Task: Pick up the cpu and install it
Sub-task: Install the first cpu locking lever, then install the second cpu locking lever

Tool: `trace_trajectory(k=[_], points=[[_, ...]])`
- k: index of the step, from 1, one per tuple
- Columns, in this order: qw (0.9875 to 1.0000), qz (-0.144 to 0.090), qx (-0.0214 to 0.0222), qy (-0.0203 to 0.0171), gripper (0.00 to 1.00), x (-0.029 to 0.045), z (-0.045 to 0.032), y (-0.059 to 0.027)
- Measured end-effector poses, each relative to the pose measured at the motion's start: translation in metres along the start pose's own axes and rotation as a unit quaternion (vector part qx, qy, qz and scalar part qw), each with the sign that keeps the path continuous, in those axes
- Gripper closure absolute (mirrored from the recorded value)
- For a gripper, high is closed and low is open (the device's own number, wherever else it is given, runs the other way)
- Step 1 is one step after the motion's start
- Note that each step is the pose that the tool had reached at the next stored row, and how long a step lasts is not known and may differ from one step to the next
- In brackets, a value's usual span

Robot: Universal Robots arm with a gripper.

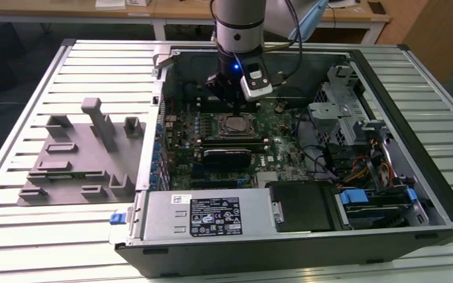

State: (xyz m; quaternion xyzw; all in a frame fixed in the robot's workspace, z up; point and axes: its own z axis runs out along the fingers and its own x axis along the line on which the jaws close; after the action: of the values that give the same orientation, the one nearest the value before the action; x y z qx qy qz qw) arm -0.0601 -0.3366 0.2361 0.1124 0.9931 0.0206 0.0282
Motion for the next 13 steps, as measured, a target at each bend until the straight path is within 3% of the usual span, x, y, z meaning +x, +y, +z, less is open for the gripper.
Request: trace_trajectory(k=[13], points=[[1.0, 0.0, -0.0007, 0.0001, 0.89, -0.0001, -0.002, 0.0002]])
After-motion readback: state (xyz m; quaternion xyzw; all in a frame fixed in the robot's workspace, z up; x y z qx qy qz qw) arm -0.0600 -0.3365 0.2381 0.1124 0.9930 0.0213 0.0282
